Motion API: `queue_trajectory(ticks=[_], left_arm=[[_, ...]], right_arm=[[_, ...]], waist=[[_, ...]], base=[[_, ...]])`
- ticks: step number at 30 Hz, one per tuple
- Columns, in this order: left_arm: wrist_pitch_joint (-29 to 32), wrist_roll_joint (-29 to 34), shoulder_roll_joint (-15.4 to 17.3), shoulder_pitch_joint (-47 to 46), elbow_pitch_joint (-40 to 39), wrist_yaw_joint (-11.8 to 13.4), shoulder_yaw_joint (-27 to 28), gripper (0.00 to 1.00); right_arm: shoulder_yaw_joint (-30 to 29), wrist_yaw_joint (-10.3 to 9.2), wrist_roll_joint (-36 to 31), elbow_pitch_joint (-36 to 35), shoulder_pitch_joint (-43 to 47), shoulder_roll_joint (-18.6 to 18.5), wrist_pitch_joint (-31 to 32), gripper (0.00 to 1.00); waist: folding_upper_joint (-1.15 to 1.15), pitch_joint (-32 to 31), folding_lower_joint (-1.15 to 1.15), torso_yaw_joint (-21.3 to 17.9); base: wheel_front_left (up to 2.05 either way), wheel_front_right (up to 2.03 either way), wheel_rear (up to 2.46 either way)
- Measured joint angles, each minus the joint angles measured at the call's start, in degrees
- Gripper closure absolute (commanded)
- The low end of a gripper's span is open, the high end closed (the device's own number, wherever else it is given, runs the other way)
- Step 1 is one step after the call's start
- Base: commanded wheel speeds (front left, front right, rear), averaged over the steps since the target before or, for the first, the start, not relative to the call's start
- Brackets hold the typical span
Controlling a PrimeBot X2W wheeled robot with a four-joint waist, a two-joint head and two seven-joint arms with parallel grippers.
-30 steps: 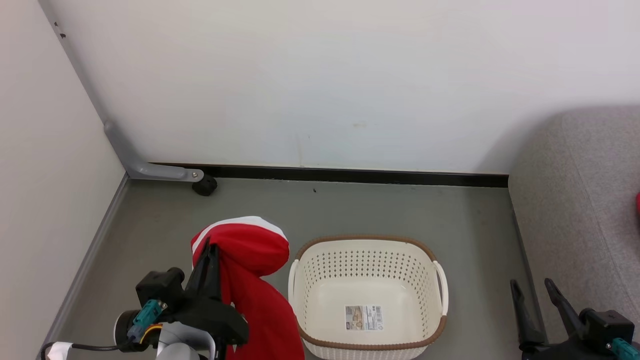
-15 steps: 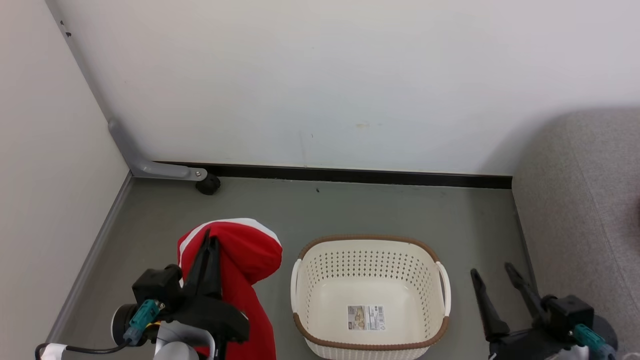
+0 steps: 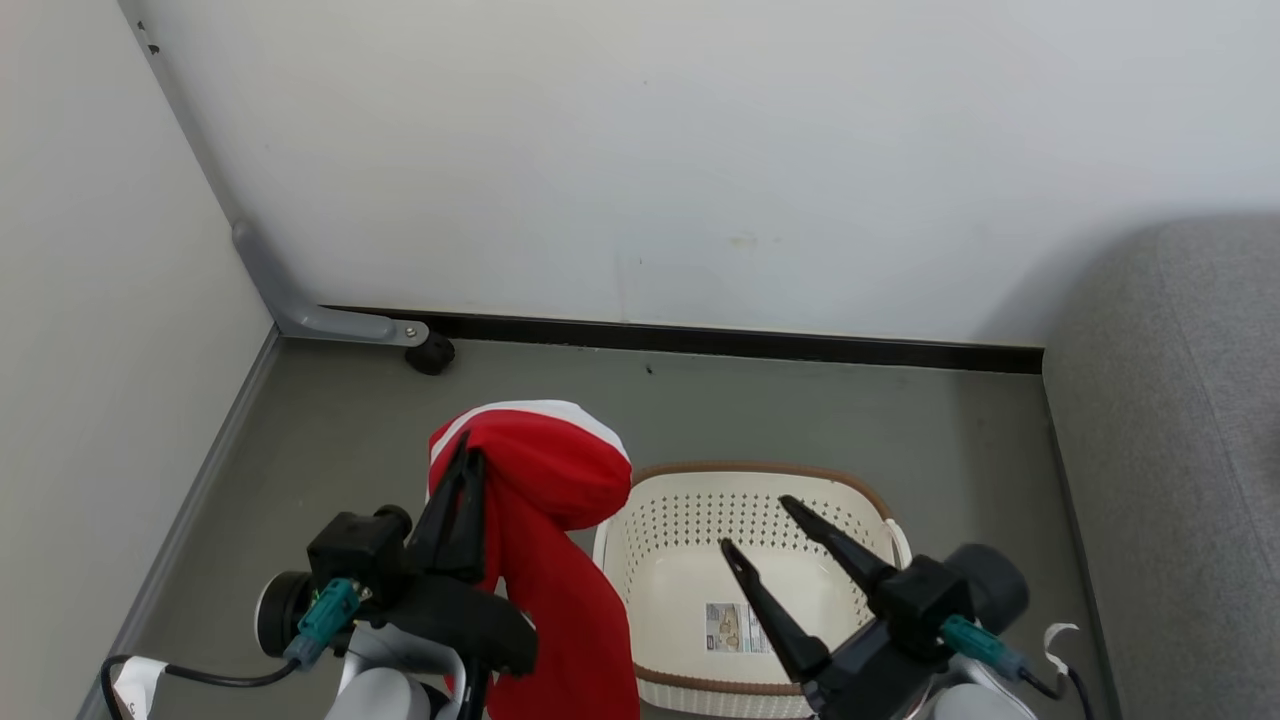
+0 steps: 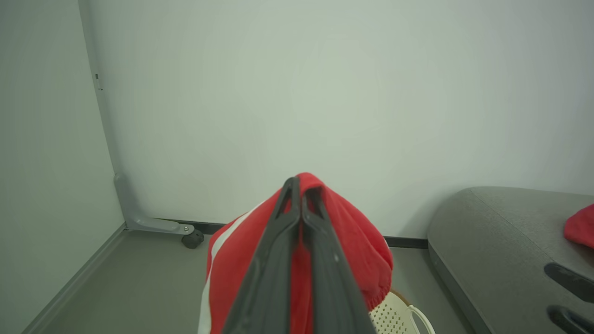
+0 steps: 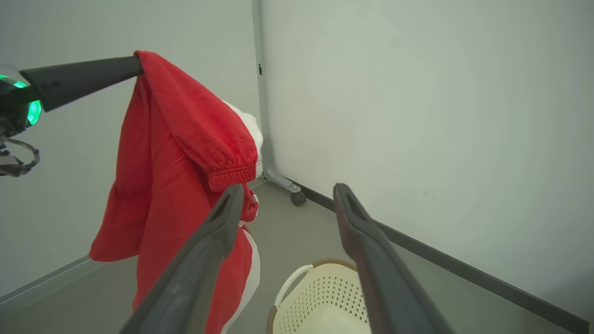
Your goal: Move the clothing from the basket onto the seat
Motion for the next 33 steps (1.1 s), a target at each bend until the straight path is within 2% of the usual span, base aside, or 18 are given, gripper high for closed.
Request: queue_trajectory(ticks=[5,15,22,33], left_arm=[[1.3,0.4,-0.4,-0.4,-1.8,-0.1,-1.9,1.00],[3.4,0.6,-1.0,-1.3,-4.8,-0.1,-4.5,1.00],[4.8,1.0,-1.2,-1.4,-6.6,-0.2,-6.4,1.00],[6.6,0.9,-1.5,-1.3,-10.1,-1.6,-10.3,1.00]], right_arm=[[6.7,0.00,0.9,0.8,-4.4,0.0,0.0,0.00],[14.9,0.00,4.0,2.8,-13.0,-0.4,0.0,0.00],[17.7,0.00,5.9,4.0,-15.5,-2.2,0.0,0.00],[19.8,0.00,8.9,4.8,-17.3,-3.4,0.0,0.00]], waist=[[0.00,0.3,0.00,0.7],[0.00,1.0,0.00,1.7],[0.00,1.4,0.00,2.4],[0.00,1.8,0.00,2.7]], base=[[0.00,0.00,0.00],[0.00,0.00,0.00],[0.00,0.00,0.00],[0.00,0.00,0.00]])
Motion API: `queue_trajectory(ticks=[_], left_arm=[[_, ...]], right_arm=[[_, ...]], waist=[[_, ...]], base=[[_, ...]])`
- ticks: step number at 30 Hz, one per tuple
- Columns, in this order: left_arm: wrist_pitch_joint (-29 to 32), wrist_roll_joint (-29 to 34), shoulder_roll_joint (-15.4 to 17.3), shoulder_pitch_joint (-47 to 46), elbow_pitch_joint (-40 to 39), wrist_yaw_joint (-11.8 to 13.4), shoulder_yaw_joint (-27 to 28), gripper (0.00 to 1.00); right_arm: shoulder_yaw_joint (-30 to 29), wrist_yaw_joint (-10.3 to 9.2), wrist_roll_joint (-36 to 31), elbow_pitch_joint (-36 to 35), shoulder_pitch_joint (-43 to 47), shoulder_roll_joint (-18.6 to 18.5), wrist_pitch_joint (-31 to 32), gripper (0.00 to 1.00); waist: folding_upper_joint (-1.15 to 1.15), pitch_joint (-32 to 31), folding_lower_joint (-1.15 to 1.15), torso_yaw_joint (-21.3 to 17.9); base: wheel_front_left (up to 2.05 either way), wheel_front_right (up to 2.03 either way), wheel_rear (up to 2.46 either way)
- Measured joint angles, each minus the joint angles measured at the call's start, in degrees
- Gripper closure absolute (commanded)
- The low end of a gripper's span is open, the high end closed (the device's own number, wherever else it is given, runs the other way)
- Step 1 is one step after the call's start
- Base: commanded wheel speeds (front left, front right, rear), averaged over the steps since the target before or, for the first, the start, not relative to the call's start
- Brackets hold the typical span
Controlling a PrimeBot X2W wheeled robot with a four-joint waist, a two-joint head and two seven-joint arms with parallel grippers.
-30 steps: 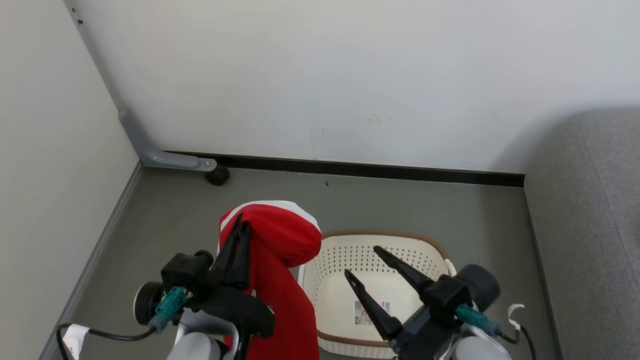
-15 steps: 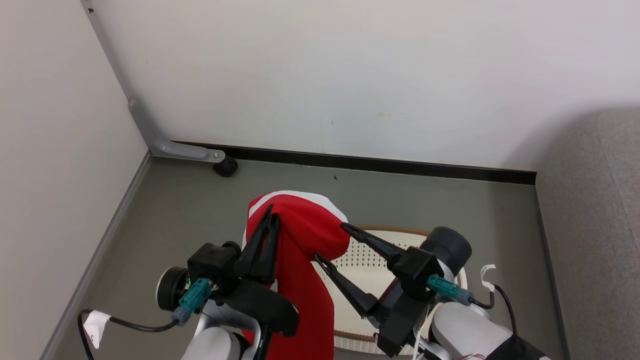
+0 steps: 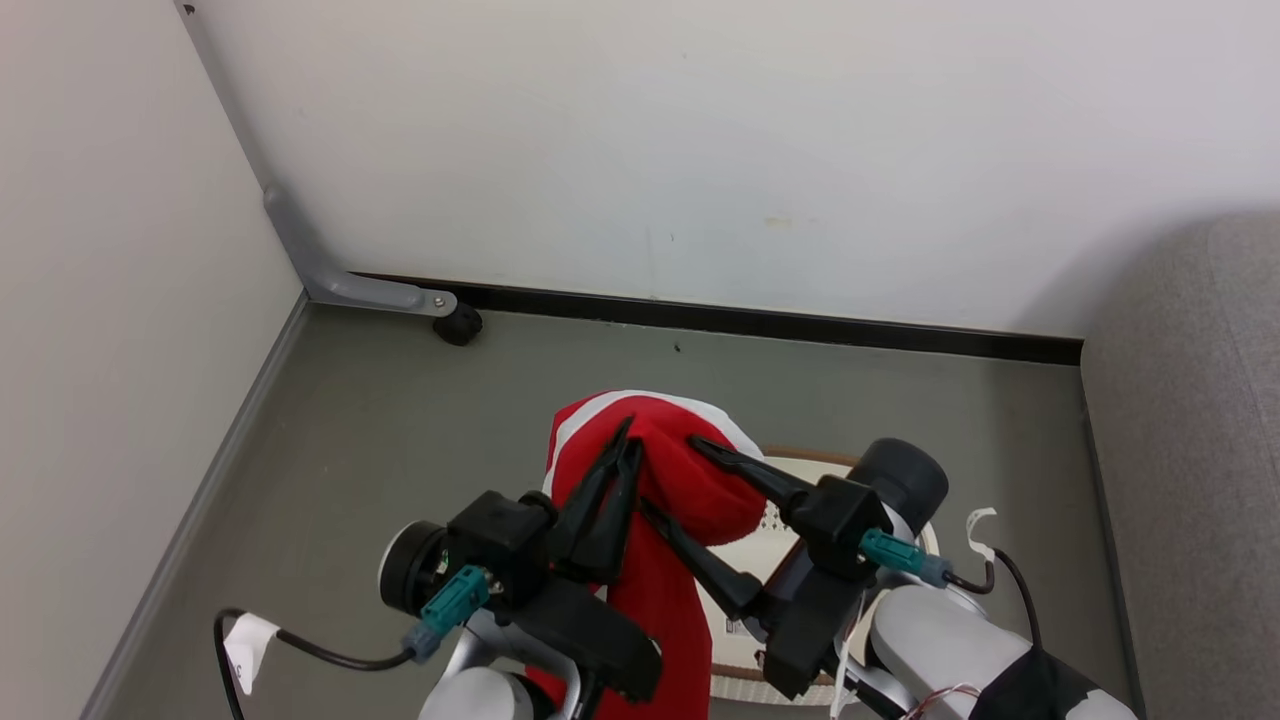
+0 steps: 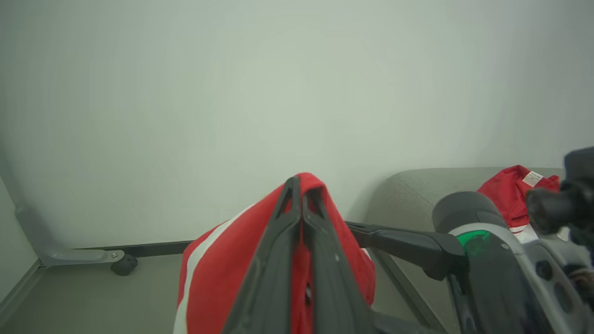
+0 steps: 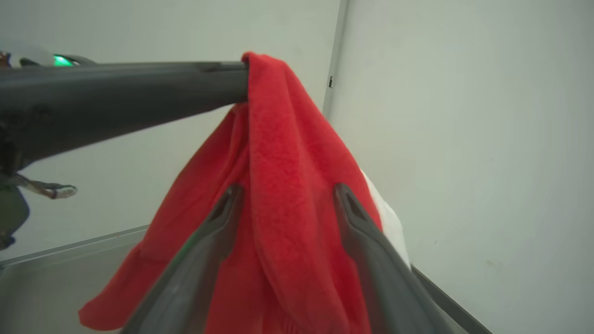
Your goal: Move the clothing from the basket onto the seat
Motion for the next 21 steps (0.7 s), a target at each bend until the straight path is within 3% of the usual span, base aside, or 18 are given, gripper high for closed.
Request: queue_trajectory(ticks=[5,6,8,9,16,18,21], left_arm=[[0.7,-0.4,-0.2,0.0,-1.5,-0.6,-1.7,1.00],[0.7,-0.5,-0.2,0.0,-1.6,-0.6,-1.9,1.00],[1.3,-0.5,-0.2,0.0,-1.8,-0.6,-2.2,1.00],[1.3,-0.5,-0.2,0.0,-1.8,-0.6,-2.2,1.00],[1.8,-1.0,-0.2,0.0,-2.1,-0.5,-2.0,0.99],[1.8,-1.0,-0.2,0.1,-2.1,-0.4,-1.9,0.75],[2.1,-1.0,-0.1,0.6,-2.2,0.1,-1.4,0.09]], right_arm=[[0.9,0.00,1.1,0.3,-0.5,0.0,0.0,0.00],[1.0,0.00,1.5,0.3,-0.5,0.0,0.0,0.25],[1.1,0.00,2.1,0.5,-0.6,0.0,0.0,0.86],[1.1,0.00,2.4,0.5,-0.6,0.0,0.0,1.00],[-0.1,0.01,4.6,0.8,-0.7,-0.7,0.0,1.00],[-1.1,0.01,5.5,0.8,-0.7,-1.1,0.0,1.00],[-1.9,0.02,6.0,0.7,-0.7,-1.5,0.0,1.00]], waist=[[0.00,0.2,0.00,0.0],[0.00,0.2,0.00,0.0],[0.00,0.3,0.00,0.0],[0.00,0.3,0.00,0.0],[0.00,0.5,0.00,-0.3],[0.00,0.6,0.00,-0.4],[0.00,0.6,0.00,-0.9]], base=[[0.00,0.00,0.00],[0.00,0.00,0.00],[0.00,0.00,0.00],[0.00,0.00,0.00],[0.00,0.00,0.00],[0.00,0.00,0.00],[0.00,0.00,0.00]])
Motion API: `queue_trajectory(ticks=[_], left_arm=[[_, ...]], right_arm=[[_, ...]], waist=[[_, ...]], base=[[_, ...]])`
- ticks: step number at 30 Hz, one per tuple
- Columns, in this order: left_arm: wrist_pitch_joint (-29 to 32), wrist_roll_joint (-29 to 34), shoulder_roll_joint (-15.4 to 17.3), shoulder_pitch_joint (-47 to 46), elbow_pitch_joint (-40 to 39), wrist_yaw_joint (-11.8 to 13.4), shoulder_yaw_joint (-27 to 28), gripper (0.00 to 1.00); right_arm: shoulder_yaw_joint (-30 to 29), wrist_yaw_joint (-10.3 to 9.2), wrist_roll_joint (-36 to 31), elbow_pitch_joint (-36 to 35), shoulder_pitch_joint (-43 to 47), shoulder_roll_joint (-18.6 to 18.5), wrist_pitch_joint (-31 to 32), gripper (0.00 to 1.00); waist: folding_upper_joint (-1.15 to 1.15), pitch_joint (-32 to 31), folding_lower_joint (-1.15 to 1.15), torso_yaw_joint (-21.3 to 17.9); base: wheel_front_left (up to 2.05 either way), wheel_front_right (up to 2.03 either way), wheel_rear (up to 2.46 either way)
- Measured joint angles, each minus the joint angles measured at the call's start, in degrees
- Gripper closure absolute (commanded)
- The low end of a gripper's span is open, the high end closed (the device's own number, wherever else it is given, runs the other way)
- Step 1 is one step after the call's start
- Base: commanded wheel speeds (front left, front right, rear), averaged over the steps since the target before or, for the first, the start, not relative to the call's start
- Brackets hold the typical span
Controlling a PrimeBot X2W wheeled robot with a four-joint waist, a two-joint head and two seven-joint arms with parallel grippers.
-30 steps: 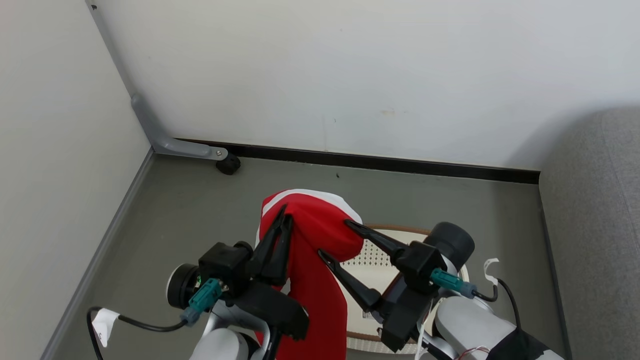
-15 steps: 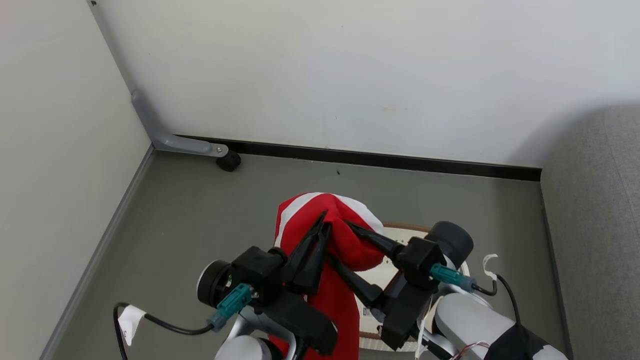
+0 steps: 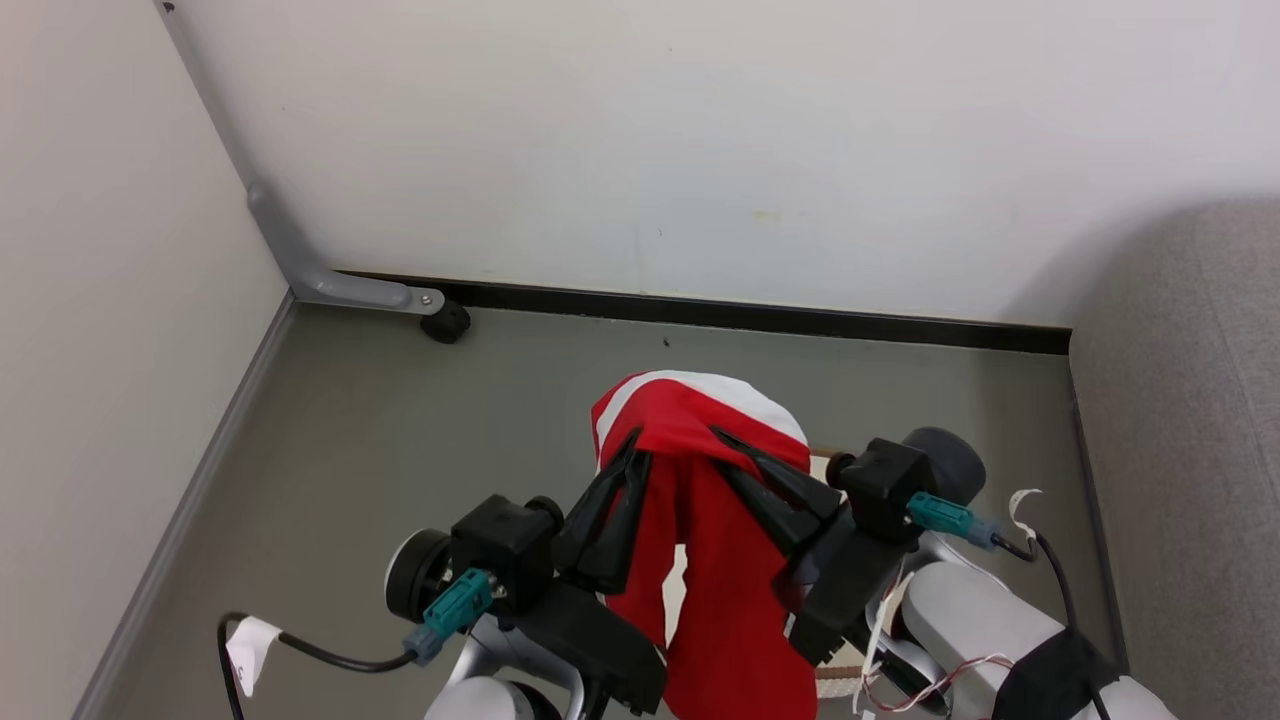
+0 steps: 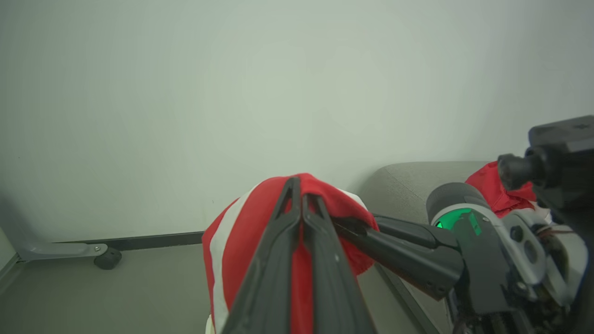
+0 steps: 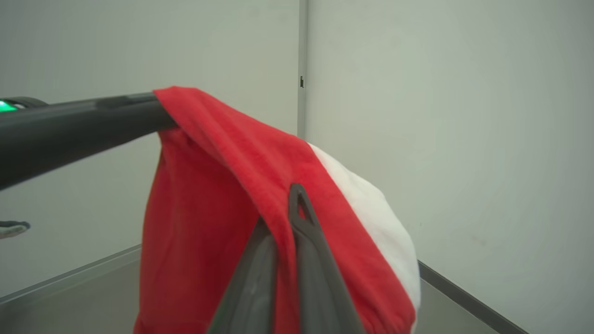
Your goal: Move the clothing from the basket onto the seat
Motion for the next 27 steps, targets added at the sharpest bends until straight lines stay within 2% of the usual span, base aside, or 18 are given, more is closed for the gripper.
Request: queue_trajectory(ticks=[1,16,27], left_arm=[[0.0,0.0,0.1,0.3,-0.1,0.0,0.1,0.00],[-0.3,0.6,1.4,3.2,-1.0,0.5,-0.6,0.00],[-1.0,1.1,1.9,4.4,-1.5,0.4,-1.8,0.00]], right_arm=[[-0.3,0.05,0.1,-0.1,0.0,0.0,0.0,1.00],[-6.6,0.05,1.0,-1.4,1.0,-4.1,0.0,1.00],[-8.0,0.05,0.5,-2.7,2.1,-4.8,0.0,1.00]], waist=[[0.00,0.0,0.00,-0.2],[0.00,0.6,0.00,-5.2],[0.00,1.2,0.00,-10.5]], base=[[0.00,0.00,0.00],[0.00,0.00,0.00],[0.00,0.00,0.00]])
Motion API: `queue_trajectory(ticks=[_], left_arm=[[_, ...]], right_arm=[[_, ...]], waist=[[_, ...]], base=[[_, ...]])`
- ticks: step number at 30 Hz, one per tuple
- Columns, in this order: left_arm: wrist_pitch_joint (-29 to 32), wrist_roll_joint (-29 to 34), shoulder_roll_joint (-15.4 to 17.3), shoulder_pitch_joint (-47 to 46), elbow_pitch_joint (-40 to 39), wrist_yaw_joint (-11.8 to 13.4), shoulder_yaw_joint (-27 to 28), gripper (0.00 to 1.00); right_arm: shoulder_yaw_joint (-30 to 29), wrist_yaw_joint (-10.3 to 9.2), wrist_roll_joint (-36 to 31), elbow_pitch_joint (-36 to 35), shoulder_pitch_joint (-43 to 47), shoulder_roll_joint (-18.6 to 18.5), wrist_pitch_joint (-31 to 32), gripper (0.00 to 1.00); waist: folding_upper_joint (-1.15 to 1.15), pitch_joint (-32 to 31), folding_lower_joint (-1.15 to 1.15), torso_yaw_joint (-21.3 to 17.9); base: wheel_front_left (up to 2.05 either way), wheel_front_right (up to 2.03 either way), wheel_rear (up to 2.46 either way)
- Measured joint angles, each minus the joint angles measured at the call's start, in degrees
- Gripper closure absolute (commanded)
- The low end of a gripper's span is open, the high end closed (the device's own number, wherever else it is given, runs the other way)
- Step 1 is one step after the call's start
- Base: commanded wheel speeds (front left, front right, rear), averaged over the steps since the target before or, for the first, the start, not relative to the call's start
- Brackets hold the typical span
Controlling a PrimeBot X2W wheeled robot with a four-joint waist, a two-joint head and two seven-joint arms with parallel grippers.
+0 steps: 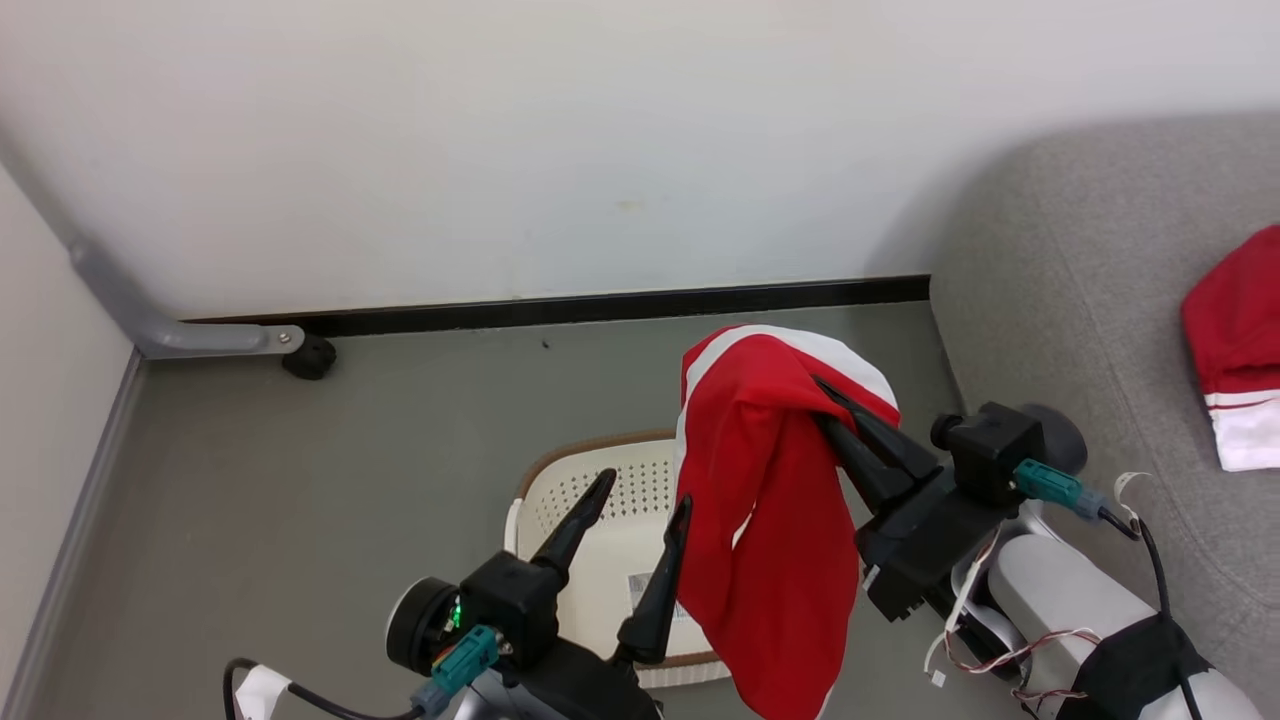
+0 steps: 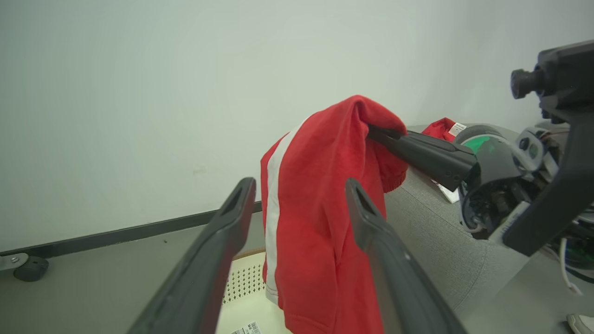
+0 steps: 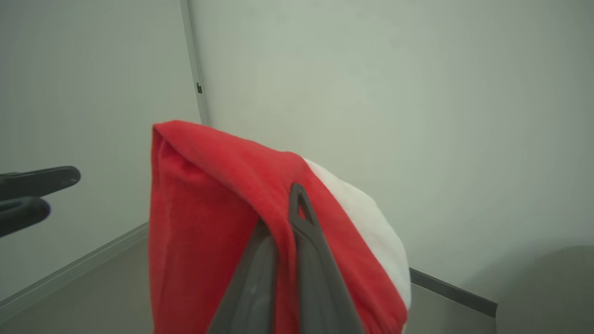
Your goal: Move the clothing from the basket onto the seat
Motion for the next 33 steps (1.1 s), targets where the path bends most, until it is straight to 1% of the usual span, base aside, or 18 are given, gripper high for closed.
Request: queue_trajectory(ticks=[10,14,16,23,29,33], left_arm=[[-1.0,0.3,0.9,0.0,-0.2,-0.6,-0.1,0.00],[-1.5,0.3,0.9,0.0,-0.2,-0.6,-0.1,0.00],[-1.7,0.3,0.8,0.0,-0.2,-1.1,-0.3,0.00],[-2.0,0.3,0.8,0.1,-0.5,-1.1,-0.9,0.00],[-2.0,0.4,0.5,0.1,-0.4,-1.4,-1.5,0.00],[-2.0,0.4,0.0,0.0,-0.1,-1.5,-2.3,0.00]], right_arm=[[-1.8,0.00,-1.0,-1.0,1.0,-0.8,0.0,1.00],[-2.5,0.00,-1.1,-1.5,1.5,-1.3,0.0,1.00],[-2.9,0.00,-1.1,-1.7,2.3,-1.6,0.0,1.00],[-3.8,0.00,-1.7,-2.9,3.8,-2.0,0.0,1.00],[-6.6,0.00,-1.7,-3.8,4.3,-2.5,0.0,1.00],[-9.3,-0.11,-1.6,-4.6,4.3,-3.3,0.0,1.00]], waist=[[0.00,0.8,0.00,-5.7],[0.00,1.0,0.00,-8.2],[0.00,1.1,0.00,-9.4],[0.00,1.5,0.00,-13.6],[0.00,2.4,0.00,-16.6],[0.00,3.4,0.00,-17.7]], base=[[0.00,0.00,0.00],[0.00,0.00,0.00],[0.00,0.00,0.00],[0.00,0.00,0.00],[0.00,0.00,0.00],[0.00,0.00,0.00]])
